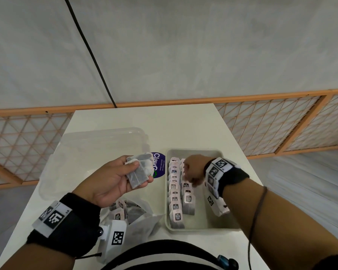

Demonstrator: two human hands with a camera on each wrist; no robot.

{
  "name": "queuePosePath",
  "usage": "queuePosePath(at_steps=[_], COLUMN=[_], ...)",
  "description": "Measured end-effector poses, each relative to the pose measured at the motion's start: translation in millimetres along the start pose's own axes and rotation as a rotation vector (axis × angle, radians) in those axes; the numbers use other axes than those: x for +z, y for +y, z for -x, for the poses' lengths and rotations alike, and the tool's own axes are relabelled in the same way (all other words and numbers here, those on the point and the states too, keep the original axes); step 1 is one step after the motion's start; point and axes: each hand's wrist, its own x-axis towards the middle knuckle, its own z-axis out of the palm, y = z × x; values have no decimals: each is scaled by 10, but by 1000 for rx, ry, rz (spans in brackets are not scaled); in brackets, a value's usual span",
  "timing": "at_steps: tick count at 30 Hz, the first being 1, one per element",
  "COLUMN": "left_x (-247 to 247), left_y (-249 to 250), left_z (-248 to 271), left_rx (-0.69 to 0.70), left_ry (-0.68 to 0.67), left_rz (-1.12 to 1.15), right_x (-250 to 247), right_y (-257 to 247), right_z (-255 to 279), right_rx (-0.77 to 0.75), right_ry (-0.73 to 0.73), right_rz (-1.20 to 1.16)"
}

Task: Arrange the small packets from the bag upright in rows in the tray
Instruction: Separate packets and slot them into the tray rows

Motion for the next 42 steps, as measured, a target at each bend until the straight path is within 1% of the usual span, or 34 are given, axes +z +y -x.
queuePosePath(at_steps=[1, 2, 4, 5, 6, 9, 15, 18, 20, 24, 26, 30, 33, 35, 36, 39, 40, 42], left_x=[9, 17, 39, 57, 73, 144, 202, 184, 175, 145, 146, 181, 198, 183, 167, 124, 124, 143], left_y=[-2, -7, -22, -32, -45, -67, -89, -100, -99, -92, -94, -83, -74, -71, -69, -67, -65, -53], left_z=[-5, -13, -24, -28, -35, -52, -63, -55, -56, -65, -66, -73, -74, -74, -77, -92, -93, -90], left_rx=[0, 8, 44, 73, 105, 199, 309, 346, 362, 370, 391, 438, 438, 433, 426, 393, 382, 370], left_ry=[-6, -7, 7, 17, 27, 54, 117, 147, 171, 203, 208, 217, 210, 223, 241, 263, 252, 204], left_rz=[-3, -10, -32, -51, -71, -119, -178, -190, -149, -75, -75, -51, -39, -6, 10, 44, 59, 88], right_x=[-58, -110, -183, -196, -200, -157, -23, 12, 15, -24, -19, 46, 58, 46, 37, 22, 30, 75], right_y=[-80, -166, -328, -375, -434, -578, -737, -756, -758, -740, -752, -796, -819, -815, -806, -793, -802, -834], right_z=[104, 210, 435, 518, 612, 755, 795, 788, 789, 804, 813, 799, 788, 771, 760, 737, 733, 717], right_rx=[-41, -119, -301, -383, -443, -513, -492, -485, -475, -414, -387, -368, -385, -399, -411, -462, -488, -575], right_ry=[4, 26, 21, 10, 5, 13, 138, 176, 193, 277, 256, 144, 161, 264, 362, 708, 781, 877], right_rz=[-169, -325, -584, -646, -652, -608, -499, -540, -578, -645, -674, -683, -701, -671, -615, -325, -234, -51])
